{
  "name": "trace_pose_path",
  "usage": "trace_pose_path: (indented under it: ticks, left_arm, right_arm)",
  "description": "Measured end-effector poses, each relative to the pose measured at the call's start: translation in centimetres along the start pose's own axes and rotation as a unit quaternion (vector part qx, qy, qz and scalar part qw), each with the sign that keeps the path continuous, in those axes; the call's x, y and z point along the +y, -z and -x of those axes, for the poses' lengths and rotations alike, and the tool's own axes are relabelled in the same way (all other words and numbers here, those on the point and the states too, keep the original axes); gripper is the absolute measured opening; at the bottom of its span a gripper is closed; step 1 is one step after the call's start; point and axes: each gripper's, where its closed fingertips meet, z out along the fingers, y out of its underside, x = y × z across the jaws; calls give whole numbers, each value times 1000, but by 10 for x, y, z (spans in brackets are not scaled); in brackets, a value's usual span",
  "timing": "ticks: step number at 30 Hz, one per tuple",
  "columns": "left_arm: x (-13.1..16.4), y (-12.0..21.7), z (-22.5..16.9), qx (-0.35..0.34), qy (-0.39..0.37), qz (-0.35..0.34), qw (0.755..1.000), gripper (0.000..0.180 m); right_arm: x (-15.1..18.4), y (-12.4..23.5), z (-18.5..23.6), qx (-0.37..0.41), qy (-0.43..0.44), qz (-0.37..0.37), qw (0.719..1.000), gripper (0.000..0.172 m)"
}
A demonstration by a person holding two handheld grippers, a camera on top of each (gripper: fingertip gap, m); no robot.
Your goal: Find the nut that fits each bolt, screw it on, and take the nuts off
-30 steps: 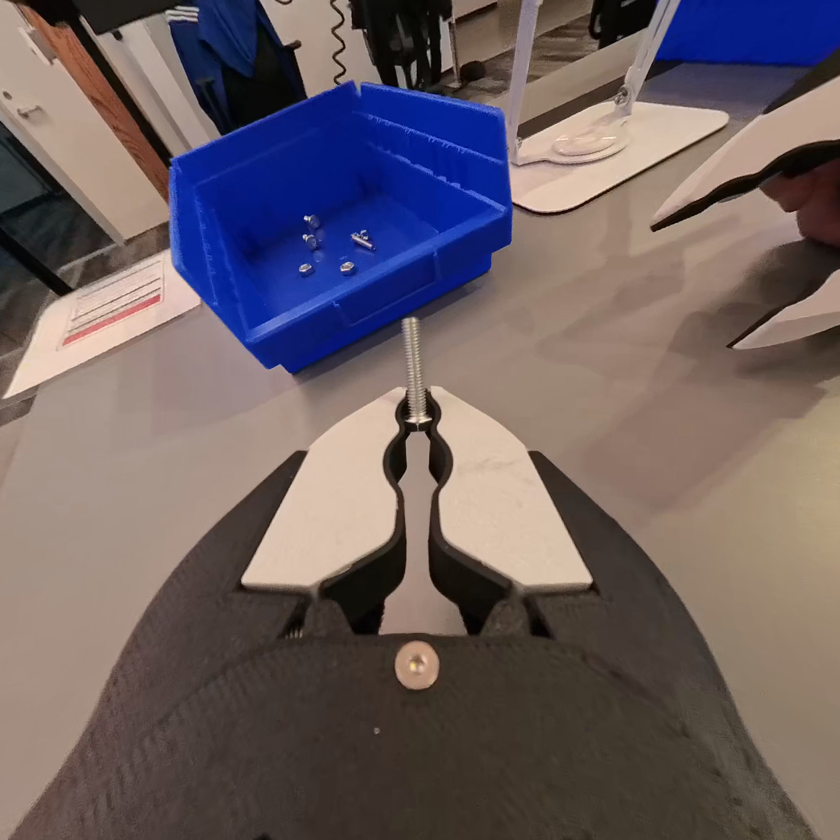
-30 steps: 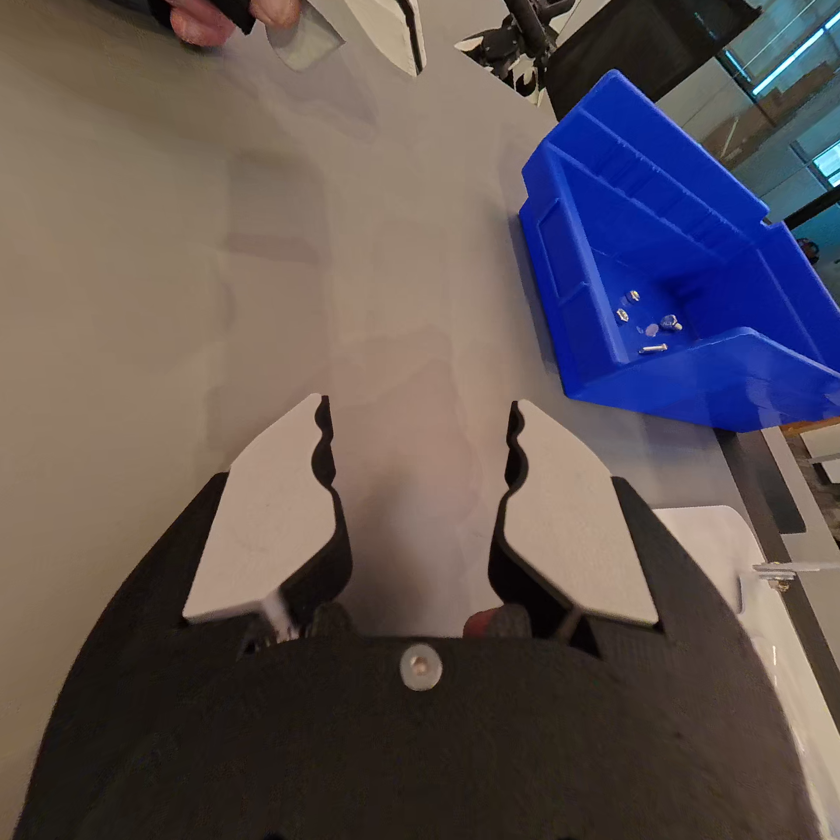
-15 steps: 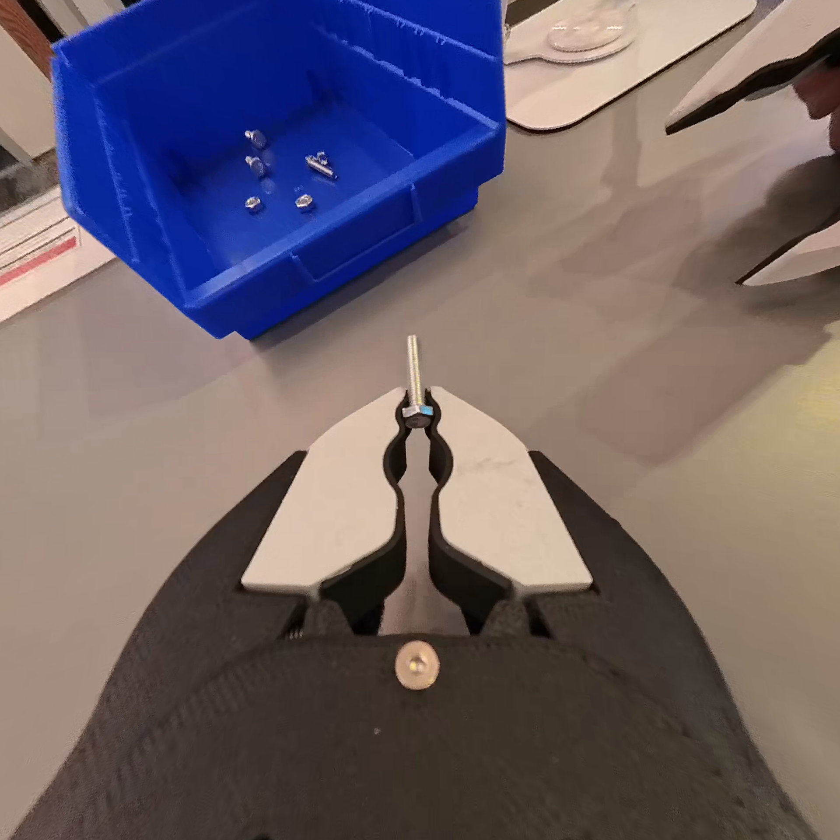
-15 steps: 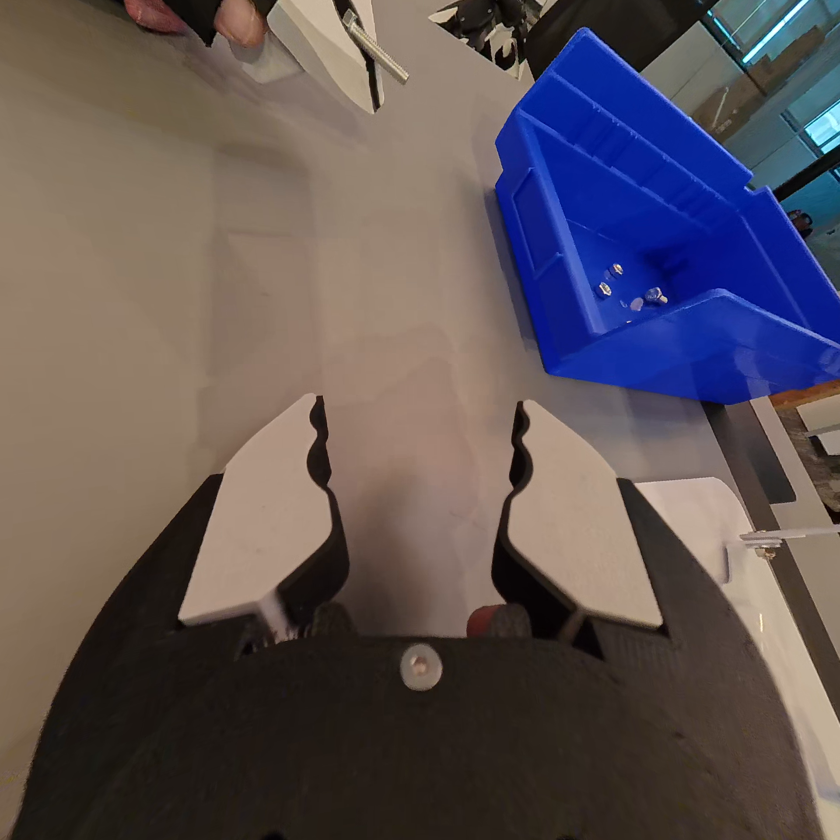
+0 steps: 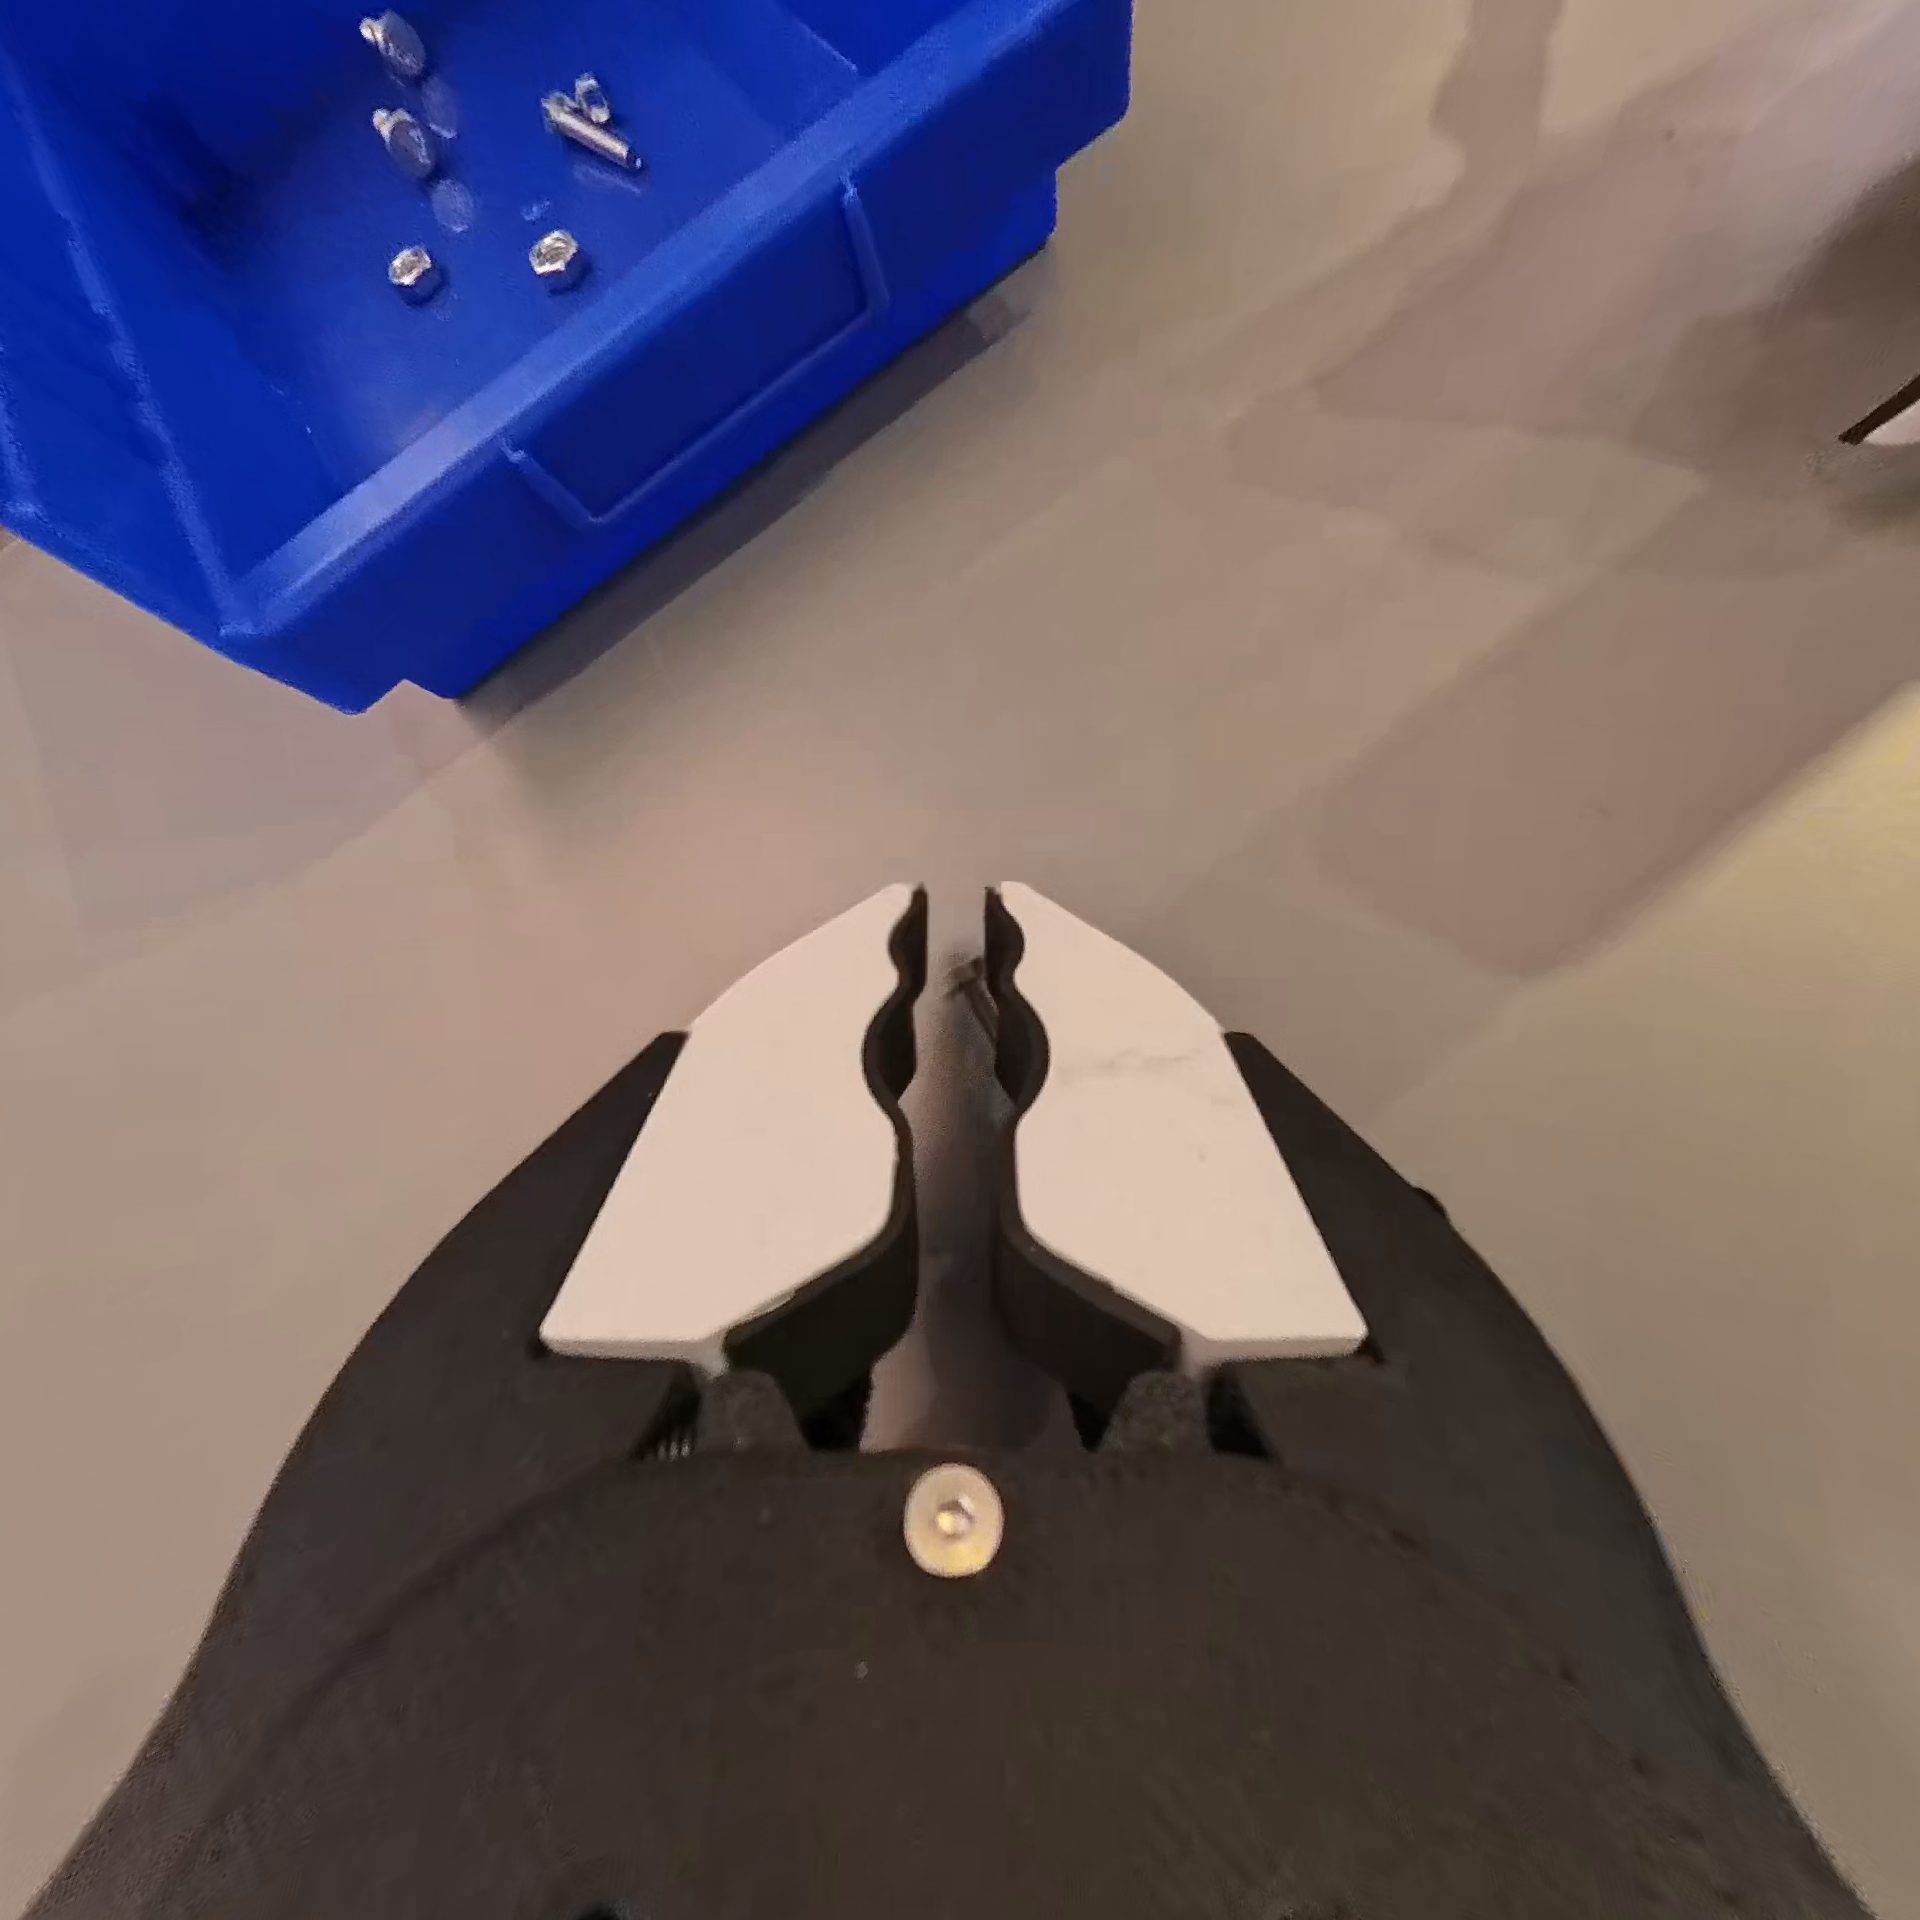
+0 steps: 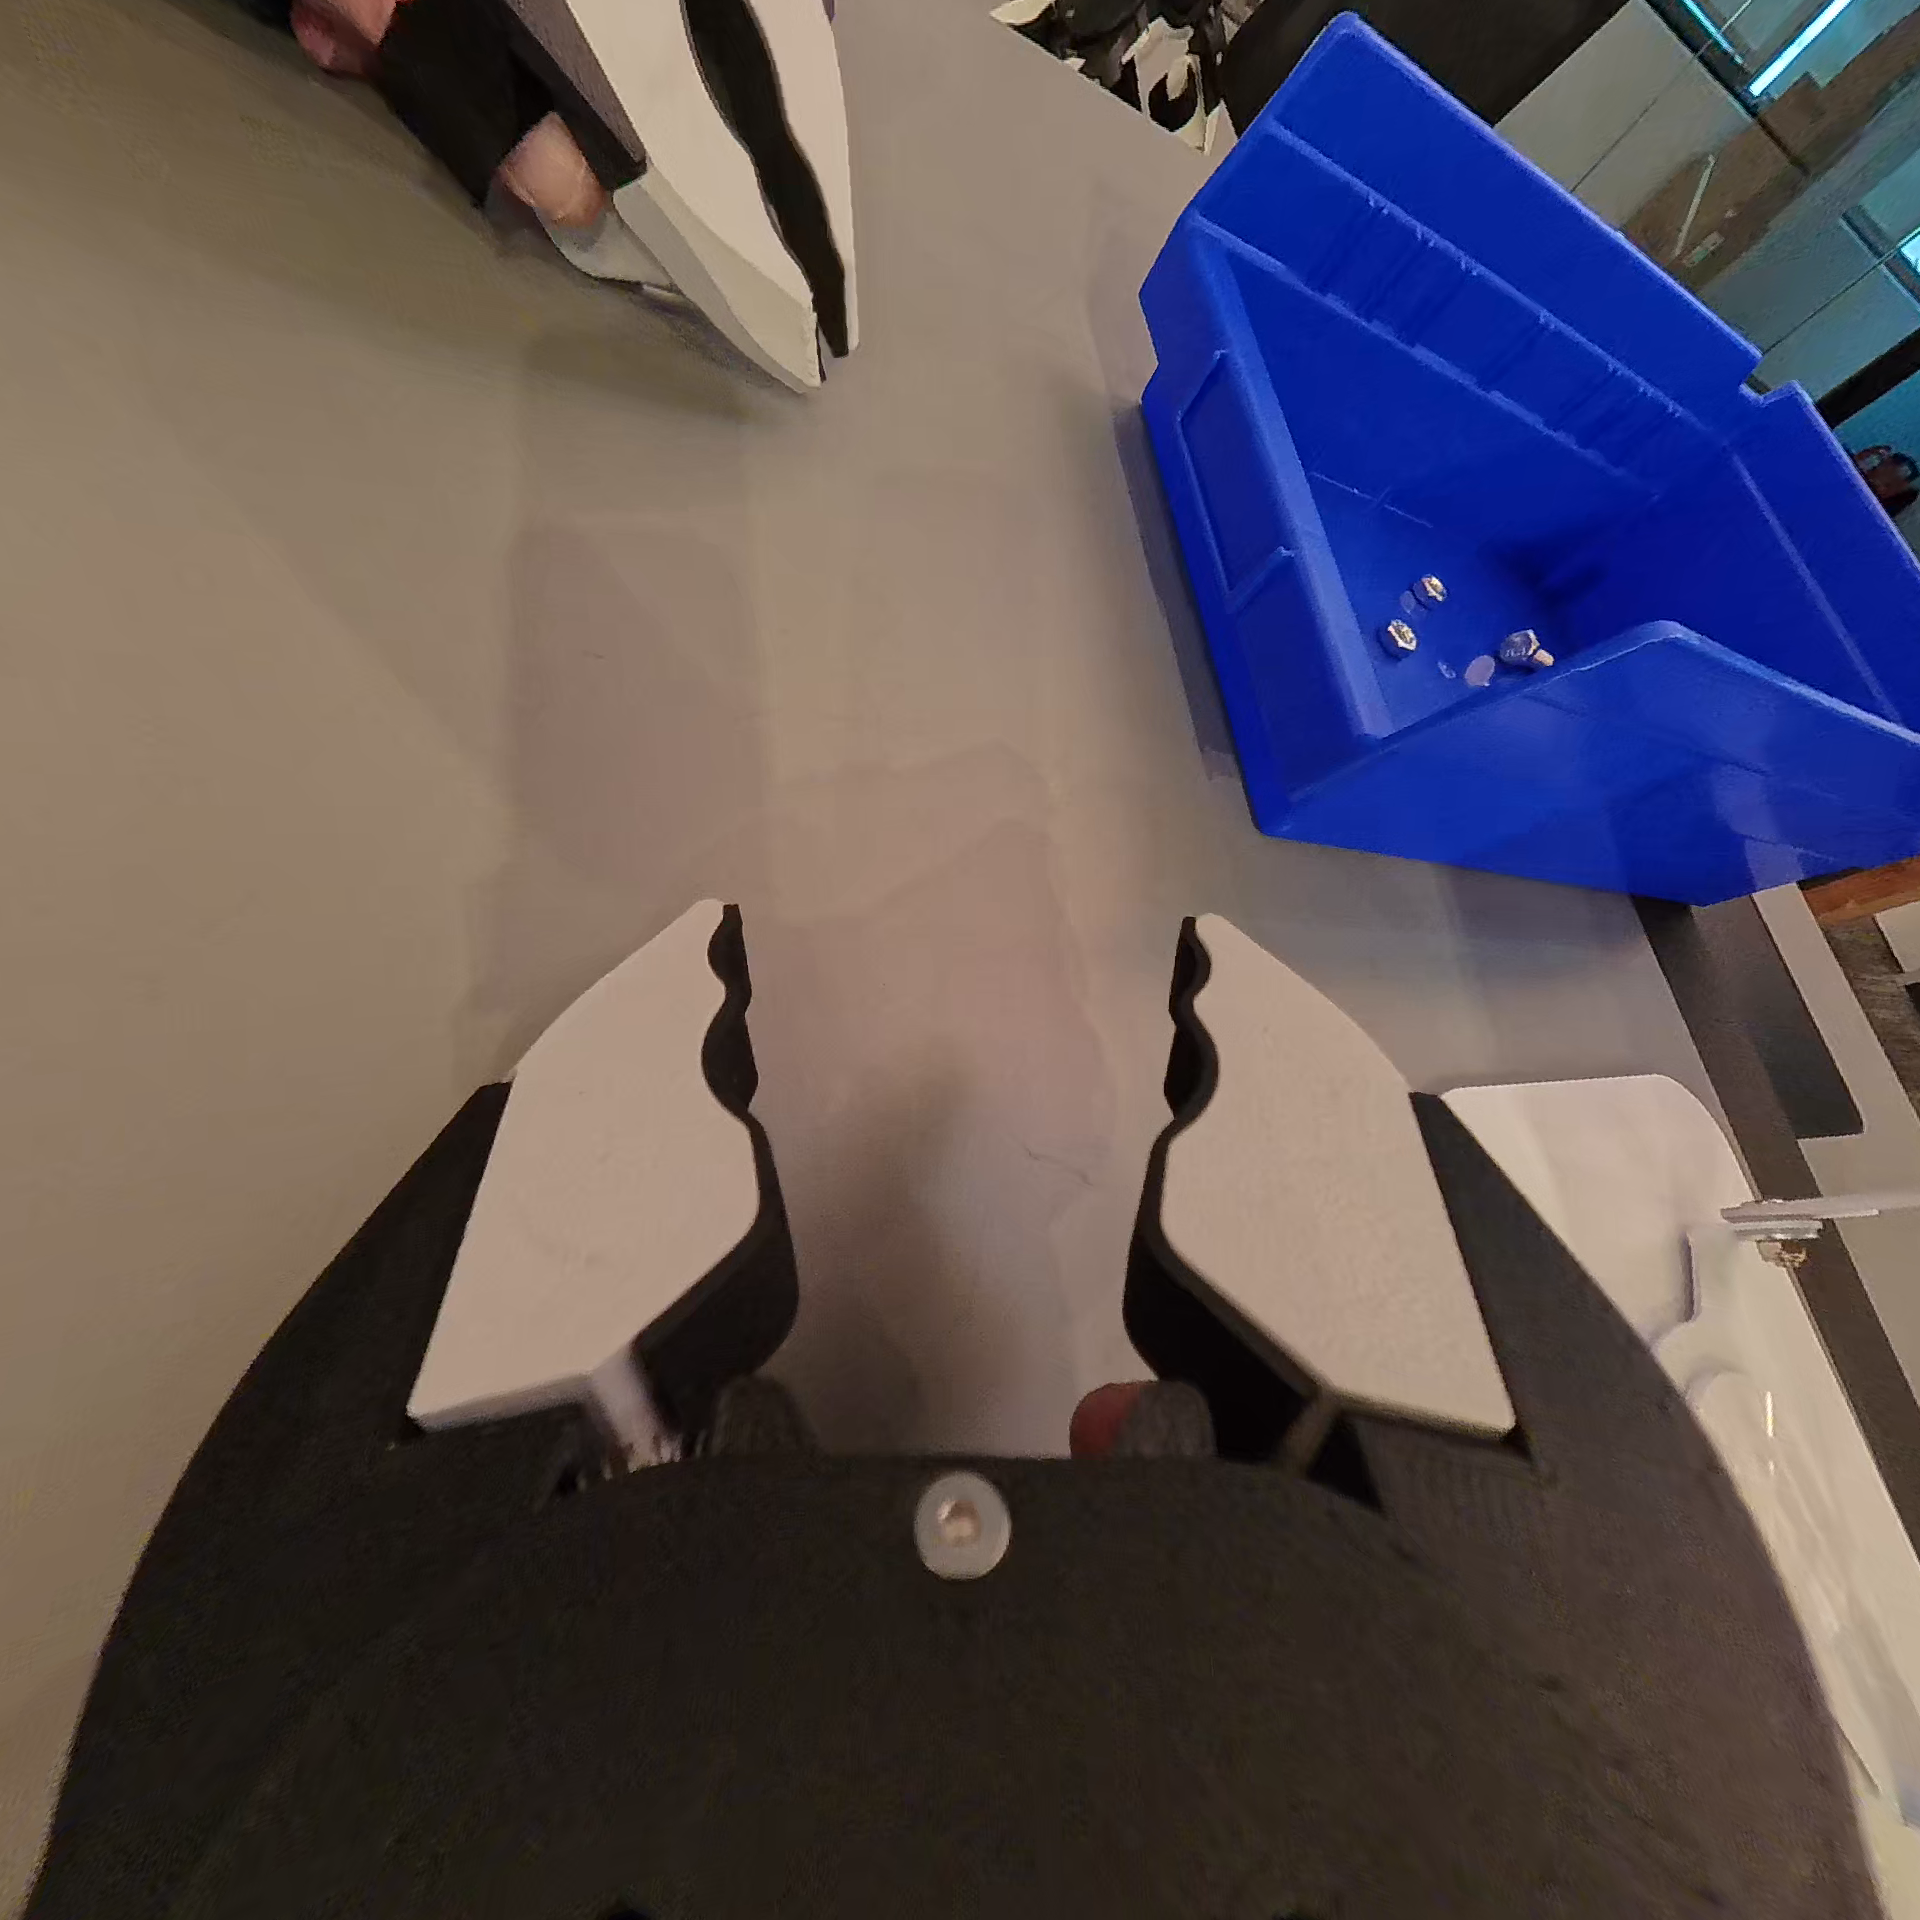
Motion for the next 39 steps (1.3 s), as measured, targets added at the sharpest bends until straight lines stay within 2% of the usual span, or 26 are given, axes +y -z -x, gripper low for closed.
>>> trace_pose_path:
  ticks: [1, 10, 14, 19, 23, 26, 30, 39]
  left_arm:
    - [0, 0, 0, 0, -3, 1, 1000, 8]
    - [0, 0, 1, 26, 31, -2, 999, 15]
    - [-1, 1, 4, 33, 52, -5, 998, 32]
    - [-2, 3, 16, 68, 117, -21, 991, 57]
    - [3, 11, 42, 55, 145, -43, 987, 73]
    - [14, 13, 58, 39, 162, -30, 986, 82]
    - [23, 8, 57, 17, 159, 5, 987, 83]
    - [26, 2, 49, 28, 183, 29, 982, 79]
  right_arm:
    - [0, 0, 0, 0, 0, 0, 1000, 79]
    - [0, 1, 1, -1, 7, -4, 1000, 77]
    - [0, 4, 2, -2, 14, -9, 1000, 77]
    - [7, 9, -7, -1, 18, -15, 1000, 80]
    - [14, 13, -19, 5, 34, -25, 999, 77]
    - [14, 19, -21, -1, 26, -39, 999, 79]
    - [16, 21, -15, -8, 12, -25, 1000, 90]
    - [23, 19, -17, -12, -17, 3, 1000, 92]
